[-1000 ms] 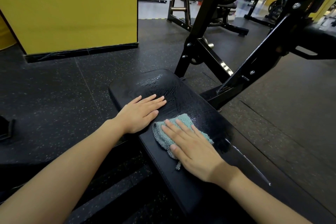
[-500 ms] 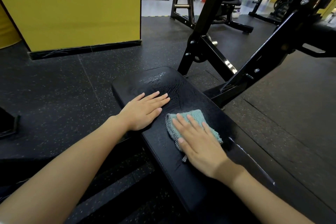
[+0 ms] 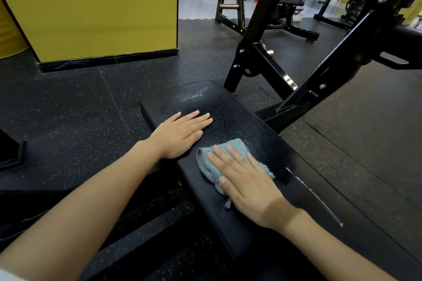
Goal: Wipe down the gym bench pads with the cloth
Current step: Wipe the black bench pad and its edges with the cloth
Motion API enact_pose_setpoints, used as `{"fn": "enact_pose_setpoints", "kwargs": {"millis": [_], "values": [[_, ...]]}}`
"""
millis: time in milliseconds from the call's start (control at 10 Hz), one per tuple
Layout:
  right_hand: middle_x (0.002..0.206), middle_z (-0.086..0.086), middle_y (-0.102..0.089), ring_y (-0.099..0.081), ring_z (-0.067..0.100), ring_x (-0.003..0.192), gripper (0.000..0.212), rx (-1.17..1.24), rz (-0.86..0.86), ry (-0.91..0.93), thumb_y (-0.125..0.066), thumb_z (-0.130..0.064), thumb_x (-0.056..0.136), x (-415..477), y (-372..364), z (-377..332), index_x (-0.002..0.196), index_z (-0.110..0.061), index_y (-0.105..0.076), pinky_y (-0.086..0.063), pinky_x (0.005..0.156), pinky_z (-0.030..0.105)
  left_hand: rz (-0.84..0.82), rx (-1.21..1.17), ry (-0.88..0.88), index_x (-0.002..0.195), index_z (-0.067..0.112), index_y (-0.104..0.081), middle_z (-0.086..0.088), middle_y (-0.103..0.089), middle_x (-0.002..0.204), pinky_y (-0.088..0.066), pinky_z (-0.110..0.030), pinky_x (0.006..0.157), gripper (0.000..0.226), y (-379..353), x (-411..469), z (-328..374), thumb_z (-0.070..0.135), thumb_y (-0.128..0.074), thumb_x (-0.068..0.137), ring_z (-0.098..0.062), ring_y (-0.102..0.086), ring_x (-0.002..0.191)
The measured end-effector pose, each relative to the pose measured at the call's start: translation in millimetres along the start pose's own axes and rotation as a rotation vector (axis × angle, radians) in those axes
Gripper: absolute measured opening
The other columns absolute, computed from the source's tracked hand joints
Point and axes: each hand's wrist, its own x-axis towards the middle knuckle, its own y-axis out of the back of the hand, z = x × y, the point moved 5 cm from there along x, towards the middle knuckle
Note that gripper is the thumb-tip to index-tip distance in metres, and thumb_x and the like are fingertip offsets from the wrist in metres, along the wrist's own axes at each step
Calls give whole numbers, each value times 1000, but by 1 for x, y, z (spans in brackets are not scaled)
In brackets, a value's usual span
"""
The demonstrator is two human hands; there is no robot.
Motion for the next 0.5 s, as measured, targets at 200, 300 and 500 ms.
{"fn": "enact_pose_setpoints", "kwargs": {"millis": [200,300,500], "values": [[157,-29,13,16,0,147,74,9,58,-165,11,-56,82,8,7,33,154,-43,1,12,120,33,12,-5,5,155,41,-9,28,-2,160,8,-28,119,49,0,0,1,35,-18,108,3,6,148],[161,-23,15,18,7,149,82,-21,58,-160,17,-56,75,5,2,15,155,-41,6,15,118,34,15,2,9,155,42,-9,28,-2,159,8,-29,120,49,0,0,1,35,-19,108,4,5,148],[162,-21,8,18,7,149,71,22,11,56,7,-52,87,-10,-11,-31,156,-39,-1,17,118,36,18,10,10,155,43,-9,29,-2,160,6,-29,120,48,-1,0,-1,36,-18,108,4,5,148]]}}
